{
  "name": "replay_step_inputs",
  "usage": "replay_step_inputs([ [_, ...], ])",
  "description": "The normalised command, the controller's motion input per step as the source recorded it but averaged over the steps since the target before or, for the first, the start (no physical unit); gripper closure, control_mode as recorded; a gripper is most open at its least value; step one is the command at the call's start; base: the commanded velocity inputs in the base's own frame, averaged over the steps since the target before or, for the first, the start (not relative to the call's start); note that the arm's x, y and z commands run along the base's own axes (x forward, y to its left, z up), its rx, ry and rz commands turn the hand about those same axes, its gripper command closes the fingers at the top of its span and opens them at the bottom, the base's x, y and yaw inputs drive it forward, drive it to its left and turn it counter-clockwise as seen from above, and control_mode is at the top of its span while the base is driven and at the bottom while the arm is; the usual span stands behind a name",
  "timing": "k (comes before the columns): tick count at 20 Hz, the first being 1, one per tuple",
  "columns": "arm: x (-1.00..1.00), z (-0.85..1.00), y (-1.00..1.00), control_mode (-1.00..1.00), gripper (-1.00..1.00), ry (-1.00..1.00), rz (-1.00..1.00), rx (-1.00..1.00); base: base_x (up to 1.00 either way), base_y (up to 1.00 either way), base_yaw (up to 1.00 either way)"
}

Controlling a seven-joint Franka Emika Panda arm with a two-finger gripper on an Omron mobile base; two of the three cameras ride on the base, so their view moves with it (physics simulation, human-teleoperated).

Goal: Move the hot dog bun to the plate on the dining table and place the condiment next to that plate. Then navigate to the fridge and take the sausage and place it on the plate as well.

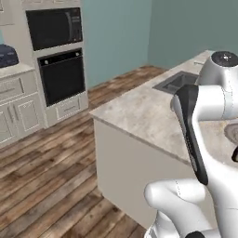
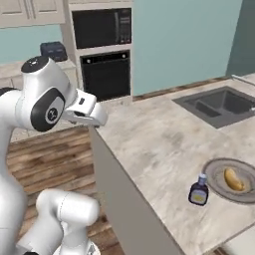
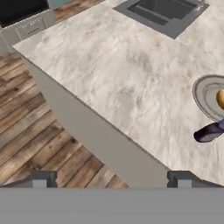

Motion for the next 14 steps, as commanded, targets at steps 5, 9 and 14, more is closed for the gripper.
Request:
replay_step_inputs([
  [5, 0.00, 0.00, 0.00, 1.00, -1.00, 0.00, 0.00, 0.00, 0.03, 0.00, 0.99],
  [9, 0.00, 0.00, 0.00, 1.00, -1.00, 0.00, 0.00, 0.00, 0.49, 0.00, 0.90],
  [14, 0.00, 0.00, 0.00, 1.00, -1.00, 0.00, 0.00, 0.00, 0.94, 0.00, 0.76],
])
